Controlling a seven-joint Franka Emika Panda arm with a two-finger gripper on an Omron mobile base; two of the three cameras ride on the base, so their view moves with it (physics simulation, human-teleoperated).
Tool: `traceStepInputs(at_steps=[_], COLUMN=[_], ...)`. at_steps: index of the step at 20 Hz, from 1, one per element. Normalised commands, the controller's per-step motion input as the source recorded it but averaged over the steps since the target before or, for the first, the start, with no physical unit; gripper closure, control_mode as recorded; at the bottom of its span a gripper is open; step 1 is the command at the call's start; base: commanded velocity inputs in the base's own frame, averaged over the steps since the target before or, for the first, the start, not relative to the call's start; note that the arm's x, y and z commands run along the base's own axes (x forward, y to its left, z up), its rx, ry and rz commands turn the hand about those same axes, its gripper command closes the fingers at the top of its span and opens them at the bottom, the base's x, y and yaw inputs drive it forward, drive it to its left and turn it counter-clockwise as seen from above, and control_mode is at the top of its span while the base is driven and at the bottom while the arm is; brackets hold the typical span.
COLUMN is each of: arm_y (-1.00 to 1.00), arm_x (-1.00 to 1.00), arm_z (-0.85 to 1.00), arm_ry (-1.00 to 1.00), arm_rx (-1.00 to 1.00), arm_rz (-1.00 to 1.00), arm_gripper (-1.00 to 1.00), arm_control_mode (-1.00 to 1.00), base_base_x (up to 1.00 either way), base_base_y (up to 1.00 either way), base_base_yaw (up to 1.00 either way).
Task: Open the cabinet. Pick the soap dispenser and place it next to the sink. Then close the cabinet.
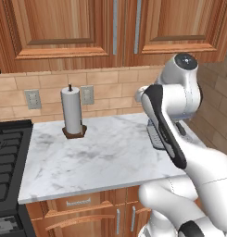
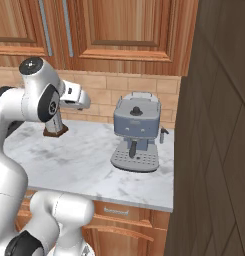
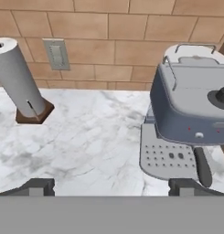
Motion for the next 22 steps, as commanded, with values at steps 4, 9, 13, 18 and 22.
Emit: traceStepInputs(at_steps=[4,9,13,18,22], arm_y=[0.13,0.12,0.09,0.06,0.06], arm_x=[0.02,0.02,0.09,0.17,0.18], arm_z=[0.35,0.33,0.27,0.29,0.32], arm_ry=[-0.01,-0.11,-0.16,-0.12,-0.06], arm_rx=[0.0,-0.01,0.0,-0.03,0.0], arm_rz=[-0.01,0.0,0.0,-0.03,0.0], arm_gripper=[-1.0,-1.0,-1.0,-1.0,-1.0], arm_control_mode=[-1.0,-1.0,-1.0,-1.0,-1.0], base_base_x=[0.0,0.0,0.0,0.0,0.0], base_base_y=[0.0,0.0,0.0,0.0,0.0], base_base_yaw=[0.0,0.0,0.0,0.0,0.0])
